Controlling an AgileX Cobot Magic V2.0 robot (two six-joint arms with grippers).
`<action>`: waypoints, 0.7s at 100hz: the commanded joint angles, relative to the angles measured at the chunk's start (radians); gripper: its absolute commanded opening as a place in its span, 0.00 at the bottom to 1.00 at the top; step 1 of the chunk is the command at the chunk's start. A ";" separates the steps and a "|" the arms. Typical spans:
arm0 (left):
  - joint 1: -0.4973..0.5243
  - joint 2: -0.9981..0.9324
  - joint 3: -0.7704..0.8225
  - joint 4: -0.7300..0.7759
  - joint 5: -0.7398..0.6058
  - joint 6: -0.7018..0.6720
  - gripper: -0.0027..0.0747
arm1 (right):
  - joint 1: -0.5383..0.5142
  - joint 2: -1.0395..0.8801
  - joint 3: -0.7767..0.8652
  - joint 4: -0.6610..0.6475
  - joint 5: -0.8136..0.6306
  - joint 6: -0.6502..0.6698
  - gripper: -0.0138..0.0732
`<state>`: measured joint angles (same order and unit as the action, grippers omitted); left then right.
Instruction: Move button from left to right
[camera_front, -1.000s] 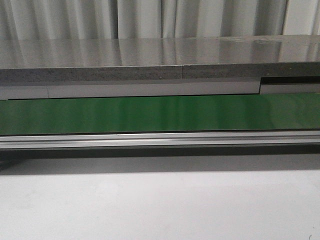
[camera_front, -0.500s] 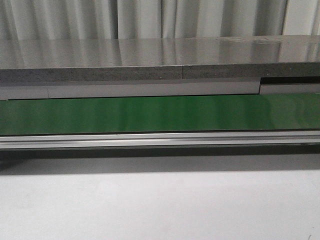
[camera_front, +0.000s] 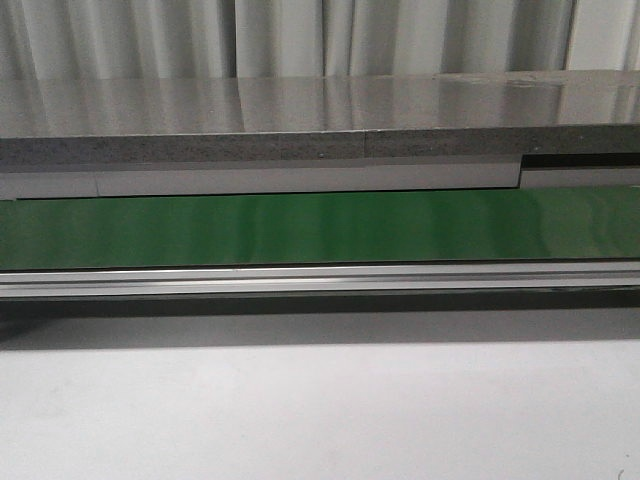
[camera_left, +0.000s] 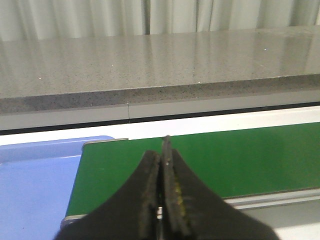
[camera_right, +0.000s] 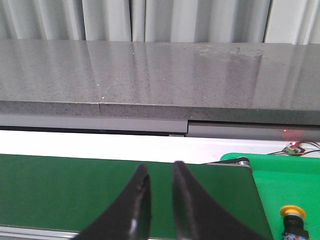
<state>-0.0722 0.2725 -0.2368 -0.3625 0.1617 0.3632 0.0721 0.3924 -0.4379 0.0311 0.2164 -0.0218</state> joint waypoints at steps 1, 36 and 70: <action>-0.010 0.005 -0.029 -0.010 -0.081 -0.002 0.01 | 0.001 0.002 -0.024 0.007 -0.065 0.000 0.13; -0.010 0.005 -0.029 -0.010 -0.081 -0.002 0.01 | 0.001 0.002 -0.024 0.007 -0.062 0.000 0.08; -0.010 0.005 -0.029 -0.010 -0.081 -0.002 0.01 | 0.001 0.002 -0.024 0.007 -0.062 0.000 0.08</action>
<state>-0.0722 0.2725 -0.2368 -0.3625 0.1617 0.3632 0.0721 0.3924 -0.4379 0.0326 0.2203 -0.0218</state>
